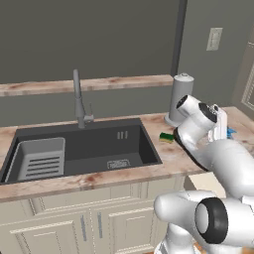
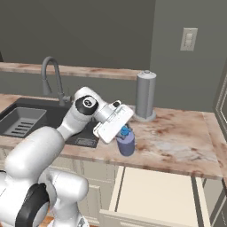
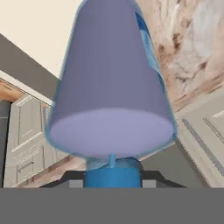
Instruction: Restock the sink supplies by placing the sponge and soap dispenser on the counter and next to the sink. Make sure the soap dispenser is upright.
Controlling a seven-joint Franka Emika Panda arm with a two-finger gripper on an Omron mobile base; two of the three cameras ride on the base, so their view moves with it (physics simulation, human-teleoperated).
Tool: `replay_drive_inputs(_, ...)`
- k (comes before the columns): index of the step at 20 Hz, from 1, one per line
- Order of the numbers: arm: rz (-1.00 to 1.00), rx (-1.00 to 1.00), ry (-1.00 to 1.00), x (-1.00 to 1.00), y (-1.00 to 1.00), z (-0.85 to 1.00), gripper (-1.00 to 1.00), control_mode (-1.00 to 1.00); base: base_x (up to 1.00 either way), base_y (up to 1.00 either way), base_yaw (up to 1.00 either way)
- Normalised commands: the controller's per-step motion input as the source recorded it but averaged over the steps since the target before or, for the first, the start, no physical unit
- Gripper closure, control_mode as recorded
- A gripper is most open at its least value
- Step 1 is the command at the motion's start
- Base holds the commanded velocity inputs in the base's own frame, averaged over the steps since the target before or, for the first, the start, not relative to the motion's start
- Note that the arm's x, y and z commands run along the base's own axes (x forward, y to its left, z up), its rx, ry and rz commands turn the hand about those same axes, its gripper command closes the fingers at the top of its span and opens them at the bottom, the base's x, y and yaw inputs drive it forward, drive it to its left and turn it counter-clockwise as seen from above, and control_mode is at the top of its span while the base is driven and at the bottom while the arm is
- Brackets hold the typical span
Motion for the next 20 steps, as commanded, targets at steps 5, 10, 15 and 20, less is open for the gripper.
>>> replay_drive_inputs(5,0.19,-0.19,0.3,0.59,0.27,0.03,1.0,-1.0,0.0,0.0,0.0)
replay_drive_inputs(10,0.3,-0.01,0.1,0.54,0.23,0.0,1.0,-1.0,0.0,0.0,0.0)
replay_drive_inputs(15,0.33,0.0,0.01,0.33,0.24,-0.01,1.0,-1.0,0.0,0.0,0.0)
replay_drive_inputs(20,0.22,-0.03,0.19,0.4,0.21,0.0,1.0,-1.0,0.0,0.0,0.0)
